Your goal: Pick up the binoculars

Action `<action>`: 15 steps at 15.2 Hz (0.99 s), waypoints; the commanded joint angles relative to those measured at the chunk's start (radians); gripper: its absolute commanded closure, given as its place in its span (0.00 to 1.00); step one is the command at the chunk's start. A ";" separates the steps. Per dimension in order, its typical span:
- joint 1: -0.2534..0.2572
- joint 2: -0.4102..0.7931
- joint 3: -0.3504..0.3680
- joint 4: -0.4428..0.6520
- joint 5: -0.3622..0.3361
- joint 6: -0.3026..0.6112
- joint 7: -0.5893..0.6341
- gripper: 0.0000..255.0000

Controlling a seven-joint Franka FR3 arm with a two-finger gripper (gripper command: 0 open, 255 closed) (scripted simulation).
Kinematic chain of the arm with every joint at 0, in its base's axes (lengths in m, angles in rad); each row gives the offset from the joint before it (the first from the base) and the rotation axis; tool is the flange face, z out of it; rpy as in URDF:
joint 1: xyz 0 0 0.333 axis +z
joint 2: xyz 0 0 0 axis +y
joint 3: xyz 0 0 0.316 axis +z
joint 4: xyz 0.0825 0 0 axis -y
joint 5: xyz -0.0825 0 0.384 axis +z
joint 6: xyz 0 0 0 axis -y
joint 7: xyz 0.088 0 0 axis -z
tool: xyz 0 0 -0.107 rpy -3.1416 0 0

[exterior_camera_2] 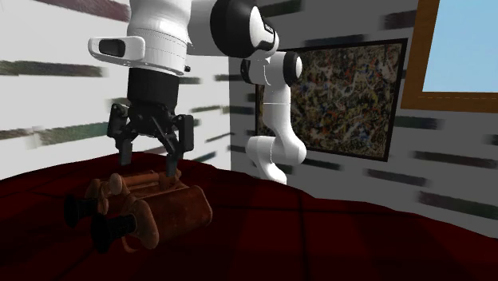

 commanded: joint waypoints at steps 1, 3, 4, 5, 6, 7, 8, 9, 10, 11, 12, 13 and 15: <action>-0.001 0.074 -0.001 0.099 -0.016 -0.012 -0.012 0.00; -0.002 0.135 -0.002 0.187 -0.026 -0.027 -0.022 0.00; -0.002 0.132 -0.002 0.169 -0.027 -0.012 -0.020 0.00; -0.002 0.130 -0.002 0.152 -0.028 0.002 -0.019 0.00; -0.002 0.127 -0.002 0.135 -0.028 0.016 -0.017 0.00; -0.002 0.125 -0.002 0.119 -0.029 0.030 -0.016 0.00; -0.002 0.123 -0.002 0.103 -0.029 0.044 -0.014 0.00; -0.002 0.121 -0.002 0.087 -0.030 0.058 -0.013 0.00; -0.002 0.119 -0.002 0.072 -0.031 0.072 -0.011 0.00; -0.002 0.119 -0.002 0.063 -0.031 0.080 -0.010 0.00; -0.002 0.119 -0.002 0.063 -0.031 0.080 -0.010 0.00; -0.001 0.135 -0.002 0.084 -0.030 0.075 -0.010 1.00; 0.000 0.125 -0.001 0.070 -0.031 0.078 -0.008 1.00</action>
